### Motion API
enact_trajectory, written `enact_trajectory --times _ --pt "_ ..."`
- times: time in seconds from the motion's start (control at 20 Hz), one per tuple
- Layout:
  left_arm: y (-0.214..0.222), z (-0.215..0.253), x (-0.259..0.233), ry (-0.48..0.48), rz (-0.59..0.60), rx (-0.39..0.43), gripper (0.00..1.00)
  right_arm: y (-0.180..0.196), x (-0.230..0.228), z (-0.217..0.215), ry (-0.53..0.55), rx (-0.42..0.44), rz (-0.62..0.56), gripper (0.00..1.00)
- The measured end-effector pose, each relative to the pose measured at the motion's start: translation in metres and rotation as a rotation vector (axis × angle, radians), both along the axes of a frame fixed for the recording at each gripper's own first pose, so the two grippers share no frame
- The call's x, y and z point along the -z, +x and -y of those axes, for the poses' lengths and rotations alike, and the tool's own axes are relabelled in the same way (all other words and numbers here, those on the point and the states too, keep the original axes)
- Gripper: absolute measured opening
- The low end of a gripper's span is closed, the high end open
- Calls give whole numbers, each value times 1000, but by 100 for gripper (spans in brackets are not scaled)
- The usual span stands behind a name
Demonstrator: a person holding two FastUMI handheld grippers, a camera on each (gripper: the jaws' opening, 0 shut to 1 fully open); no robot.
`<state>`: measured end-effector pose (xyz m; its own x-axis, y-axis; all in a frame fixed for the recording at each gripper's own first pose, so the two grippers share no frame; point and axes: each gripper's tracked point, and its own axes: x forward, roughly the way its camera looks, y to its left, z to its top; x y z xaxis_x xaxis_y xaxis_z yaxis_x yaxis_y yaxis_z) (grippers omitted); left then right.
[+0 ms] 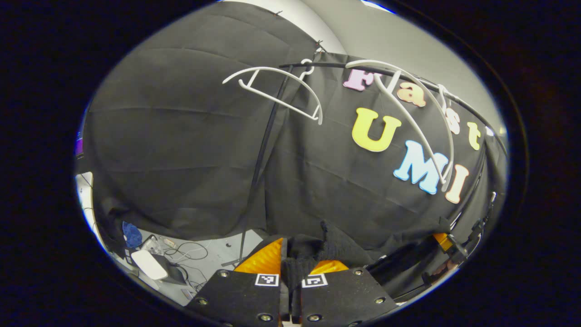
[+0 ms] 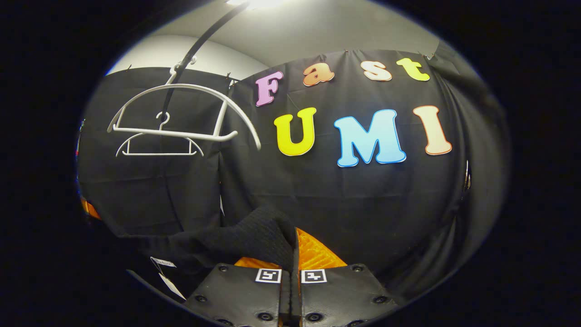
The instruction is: Grasp the clothes on the hanger with both hands and then place them into the laundry hamper below.
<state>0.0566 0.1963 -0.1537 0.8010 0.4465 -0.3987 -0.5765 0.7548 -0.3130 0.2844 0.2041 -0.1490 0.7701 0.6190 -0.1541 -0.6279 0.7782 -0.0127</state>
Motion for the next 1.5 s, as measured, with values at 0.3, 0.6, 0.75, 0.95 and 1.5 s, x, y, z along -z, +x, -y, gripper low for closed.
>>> enact_trajectory --times 0.3,0.6,0.75,0.95,1.5 --pt "22 7 0 50 -28 143 4 -25 10 27 -37 128 -87 2" --pt "23 13 -5 121 -32 365 4 -91 16 46 -80 255 -158 1" --pt "30 22 2 142 -33 493 4 -118 15 47 -93 332 -184 0" --pt "27 37 13 159 -31 631 4 -154 16 55 -86 427 -221 2" --pt "24 52 22 122 -73 732 5 -196 48 63 -66 482 -342 2"
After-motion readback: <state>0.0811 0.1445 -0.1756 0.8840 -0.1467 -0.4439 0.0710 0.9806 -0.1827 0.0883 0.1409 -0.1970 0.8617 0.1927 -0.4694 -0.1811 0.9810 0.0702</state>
